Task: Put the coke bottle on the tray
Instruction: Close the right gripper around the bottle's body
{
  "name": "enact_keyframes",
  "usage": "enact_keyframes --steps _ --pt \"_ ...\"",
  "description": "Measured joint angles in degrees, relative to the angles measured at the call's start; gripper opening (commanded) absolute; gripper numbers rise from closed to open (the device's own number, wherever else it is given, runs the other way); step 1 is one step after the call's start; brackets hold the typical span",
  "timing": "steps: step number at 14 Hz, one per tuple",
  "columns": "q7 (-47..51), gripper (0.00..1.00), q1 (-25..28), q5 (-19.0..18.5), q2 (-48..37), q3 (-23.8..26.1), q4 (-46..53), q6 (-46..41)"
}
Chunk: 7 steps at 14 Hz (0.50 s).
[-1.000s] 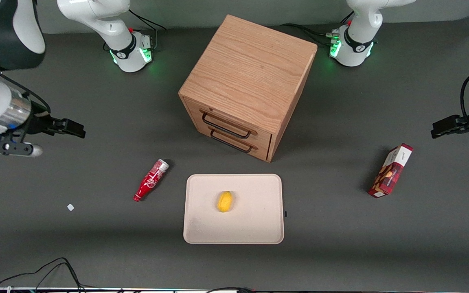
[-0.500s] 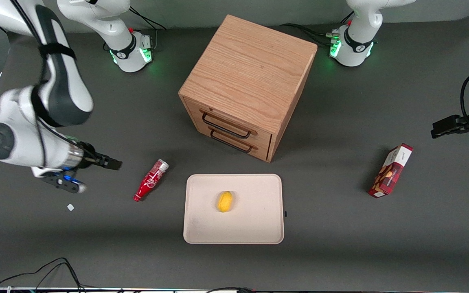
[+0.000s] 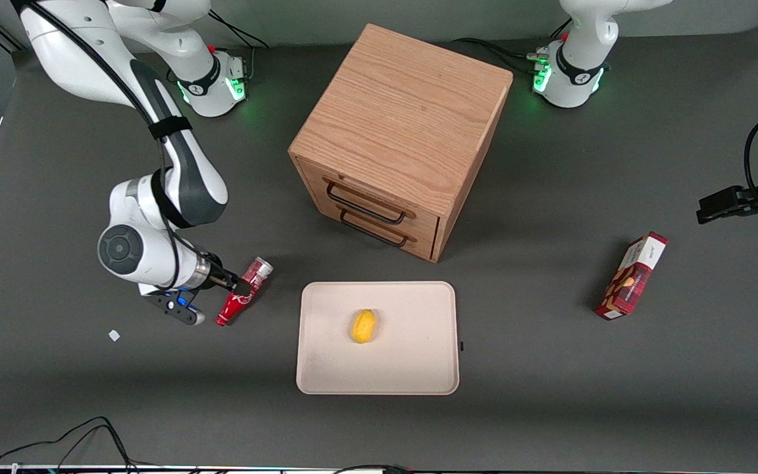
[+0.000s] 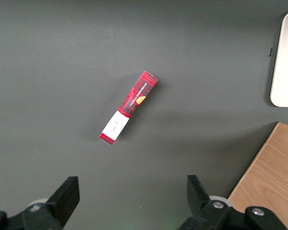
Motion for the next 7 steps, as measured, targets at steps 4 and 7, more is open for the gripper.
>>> enact_keyframes --steps 4,7 --pt "4.07 1.0 0.28 -2.45 0.94 -0.01 -4.52 6.62" --pt "6.42 1.0 0.61 -2.98 3.37 -0.01 -5.39 10.47"
